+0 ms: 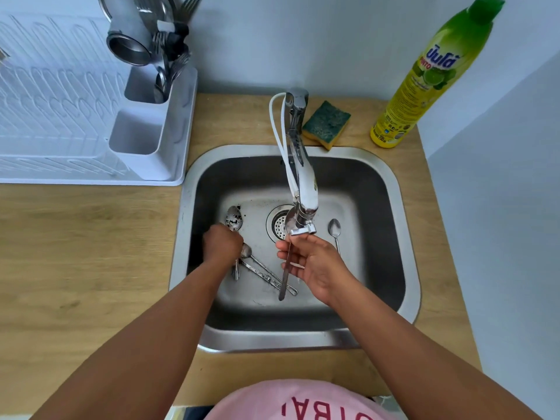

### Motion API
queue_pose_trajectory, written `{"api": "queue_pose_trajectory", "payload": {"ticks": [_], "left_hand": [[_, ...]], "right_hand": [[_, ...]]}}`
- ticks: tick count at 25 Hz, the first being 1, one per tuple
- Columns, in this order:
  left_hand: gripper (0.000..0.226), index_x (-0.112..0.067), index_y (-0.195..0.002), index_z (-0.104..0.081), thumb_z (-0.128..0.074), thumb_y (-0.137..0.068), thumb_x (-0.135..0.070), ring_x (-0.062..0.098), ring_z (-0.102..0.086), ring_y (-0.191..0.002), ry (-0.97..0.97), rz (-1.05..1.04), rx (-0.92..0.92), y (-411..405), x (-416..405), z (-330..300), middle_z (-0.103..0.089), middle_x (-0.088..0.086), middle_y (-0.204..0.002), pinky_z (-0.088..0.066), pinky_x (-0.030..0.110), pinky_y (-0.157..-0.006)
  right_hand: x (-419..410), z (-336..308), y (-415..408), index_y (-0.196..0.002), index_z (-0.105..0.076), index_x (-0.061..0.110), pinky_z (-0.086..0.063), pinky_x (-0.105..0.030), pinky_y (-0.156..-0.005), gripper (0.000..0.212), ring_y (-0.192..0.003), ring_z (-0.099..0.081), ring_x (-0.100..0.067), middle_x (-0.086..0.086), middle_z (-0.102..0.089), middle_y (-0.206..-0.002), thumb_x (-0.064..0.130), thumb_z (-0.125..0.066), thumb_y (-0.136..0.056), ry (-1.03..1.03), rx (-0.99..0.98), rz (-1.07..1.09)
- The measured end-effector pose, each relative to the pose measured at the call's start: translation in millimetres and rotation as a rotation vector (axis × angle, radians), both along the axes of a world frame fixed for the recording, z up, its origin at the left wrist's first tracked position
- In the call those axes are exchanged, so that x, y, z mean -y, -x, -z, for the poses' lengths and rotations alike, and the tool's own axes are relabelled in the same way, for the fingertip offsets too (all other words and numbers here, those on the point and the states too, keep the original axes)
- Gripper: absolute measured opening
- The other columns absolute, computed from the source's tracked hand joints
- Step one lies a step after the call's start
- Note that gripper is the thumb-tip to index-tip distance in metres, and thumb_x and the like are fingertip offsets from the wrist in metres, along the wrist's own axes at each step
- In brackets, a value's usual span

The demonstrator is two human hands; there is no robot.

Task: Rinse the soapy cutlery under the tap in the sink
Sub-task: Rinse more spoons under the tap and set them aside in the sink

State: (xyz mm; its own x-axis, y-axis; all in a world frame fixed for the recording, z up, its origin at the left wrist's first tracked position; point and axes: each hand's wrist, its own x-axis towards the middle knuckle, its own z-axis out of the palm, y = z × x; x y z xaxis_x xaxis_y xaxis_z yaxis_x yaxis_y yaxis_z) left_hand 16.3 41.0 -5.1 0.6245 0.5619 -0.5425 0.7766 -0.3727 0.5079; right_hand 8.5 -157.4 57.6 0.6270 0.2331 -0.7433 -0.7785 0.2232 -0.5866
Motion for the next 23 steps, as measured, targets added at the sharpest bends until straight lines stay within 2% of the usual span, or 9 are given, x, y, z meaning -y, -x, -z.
{"api": "queue_pose_trajectory", "payload": {"ticks": [2,4,6,8,10,12,14,18,23], "left_hand": [[0.022,0.007,-0.093,-0.071,-0.067,-0.085,-0.014,0.042,-0.072,-0.093,-0.052,0.044,-0.046,-8.5,-0.3,6.8,-0.074,0.028,-0.100,-0.044,0.029,-0.064],[0.024,0.007,-0.097,-0.071,-0.068,-0.081,-0.010,0.044,-0.072,-0.097,-0.080,0.073,-0.086,-16.5,-0.9,14.6,-0.074,0.029,-0.104,-0.044,0.029,-0.064],[0.026,0.009,-0.099,-0.071,-0.069,-0.081,-0.010,0.044,-0.072,-0.097,-0.088,0.098,-0.106,-22.3,-1.4,18.6,-0.074,0.030,-0.104,-0.046,0.030,-0.065],[0.028,0.009,-0.095,-0.072,-0.071,-0.081,-0.015,0.043,-0.073,-0.092,-0.071,0.097,-0.098,-26.8,-2.9,19.3,-0.074,0.030,-0.098,-0.049,0.031,-0.065],[0.025,0.008,-0.084,-0.074,-0.069,-0.080,-0.016,0.040,-0.075,-0.078,0.007,0.075,-0.084,-30.6,-4.8,18.2,-0.075,0.027,-0.081,-0.054,0.033,-0.058],[0.024,0.002,-0.066,-0.072,-0.065,-0.081,-0.015,0.028,-0.071,-0.047,0.095,0.049,-0.038,-32.1,-4.3,14.1,-0.068,0.014,-0.052,-0.049,0.024,-0.041],[0.032,-0.006,-0.056,-0.067,-0.067,-0.086,-0.017,0.017,-0.056,-0.025,0.161,0.059,0.029,-29.6,-0.6,6.0,-0.058,0.002,-0.035,-0.038,0.016,-0.030],[0.023,-0.005,-0.068,-0.066,-0.077,-0.086,-0.015,0.012,-0.047,-0.026,0.413,-0.048,0.129,-21.2,16.1,-9.9,-0.060,0.007,-0.048,-0.041,0.020,-0.032],[0.014,-0.011,-0.079,-0.068,-0.080,-0.083,-0.015,0.008,-0.053,-0.037,0.743,-0.141,0.061,2.6,43.5,-23.0,-0.066,0.004,-0.069,-0.043,0.019,-0.038]], "right_hand": [[0.7,3.4,-2.4,-0.102,-0.066,0.008,-0.058,-0.036,-0.069,0.010,-0.076,-0.073,-0.023,-0.009,-0.077,-0.085,0.010,-0.057,-0.100,-0.087,-0.067,0.012],[2.8,5.9,-6.0,-0.099,-0.067,0.009,-0.058,-0.033,-0.064,0.009,-0.069,-0.070,-0.020,-0.006,-0.072,-0.078,0.010,-0.058,-0.099,-0.119,-0.083,-0.008],[4.5,11.8,-7.7,-0.093,-0.069,0.010,-0.055,-0.028,-0.058,0.011,-0.061,-0.066,-0.018,-0.004,-0.067,-0.069,0.011,-0.059,-0.099,-0.044,-0.054,-0.026],[9.0,23.0,-9.3,-0.091,-0.071,0.006,-0.053,-0.026,-0.054,0.013,-0.056,-0.061,-0.018,-0.003,-0.066,-0.064,0.008,-0.060,-0.098,0.196,0.009,-0.031],[20.7,35.7,-13.3,-0.088,-0.072,0.004,-0.055,-0.032,-0.059,0.013,-0.060,-0.062,-0.023,-0.006,-0.069,-0.068,0.002,-0.060,-0.094,0.520,0.100,-0.038],[39.7,46.9,-22.7,-0.091,-0.072,0.008,-0.055,-0.036,-0.075,0.015,-0.079,-0.069,-0.031,-0.011,-0.074,-0.084,0.001,-0.060,-0.091,0.847,0.200,-0.117],[60.5,54.5,-32.8,-0.095,-0.073,0.008,-0.049,-0.029,-0.079,0.019,-0.094,-0.070,-0.034,-0.015,-0.075,-0.095,0.000,-0.056,-0.089,1.106,0.263,-0.164],[79.6,65.4,-46.1,-0.102,-0.060,0.001,-0.047,-0.035,-0.073,0.014,-0.098,-0.067,-0.048,-0.029,-0.070,-0.105,0.002,-0.052,-0.090,1.282,0.263,-0.283],[81.2,58.3,-41.5,-0.119,-0.054,0.004,-0.053,-0.040,-0.086,0.034,-0.111,-0.065,-0.044,-0.024,-0.066,-0.121,0.004,-0.058,-0.086,1.390,0.301,-0.611]]}}
